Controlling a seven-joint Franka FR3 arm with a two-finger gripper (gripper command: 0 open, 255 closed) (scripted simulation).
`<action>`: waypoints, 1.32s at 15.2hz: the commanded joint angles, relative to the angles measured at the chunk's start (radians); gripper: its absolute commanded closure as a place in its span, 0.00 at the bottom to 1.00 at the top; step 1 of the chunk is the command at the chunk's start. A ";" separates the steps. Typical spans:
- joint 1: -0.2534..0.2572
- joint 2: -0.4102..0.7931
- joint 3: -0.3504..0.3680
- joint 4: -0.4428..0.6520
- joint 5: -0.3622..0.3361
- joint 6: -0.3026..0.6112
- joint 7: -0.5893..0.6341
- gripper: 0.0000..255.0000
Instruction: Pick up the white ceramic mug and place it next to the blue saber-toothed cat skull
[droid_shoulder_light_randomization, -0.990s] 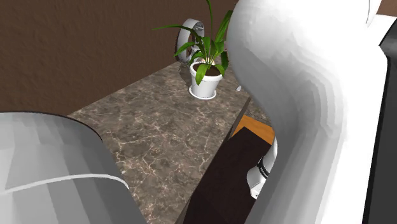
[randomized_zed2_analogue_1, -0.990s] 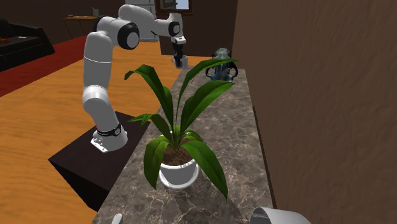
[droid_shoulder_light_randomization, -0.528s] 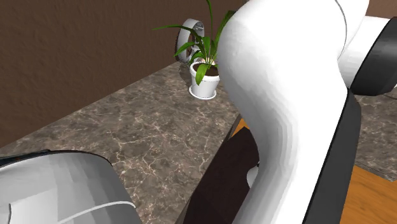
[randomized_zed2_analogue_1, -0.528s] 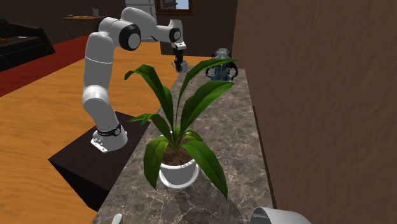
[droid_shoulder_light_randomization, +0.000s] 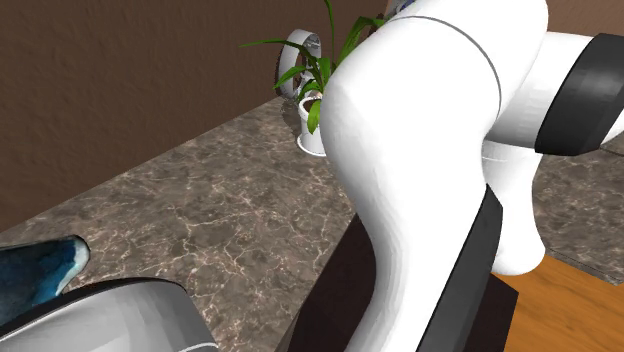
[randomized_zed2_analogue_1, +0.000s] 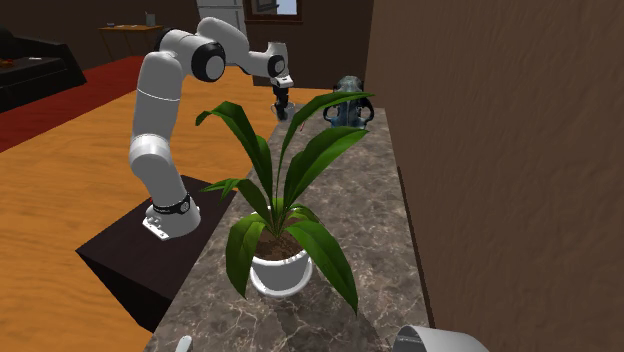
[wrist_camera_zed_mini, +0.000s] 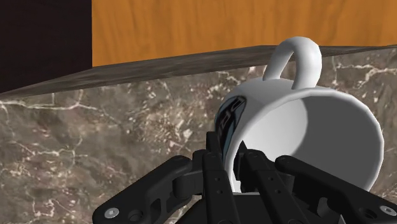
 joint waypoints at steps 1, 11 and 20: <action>0.002 0.011 -0.004 -0.012 -0.008 0.022 0.004 1.00; 0.004 0.021 -0.009 -0.022 -0.015 0.040 0.009 0.00; -0.011 -0.036 0.012 0.030 0.024 -0.060 -0.016 0.00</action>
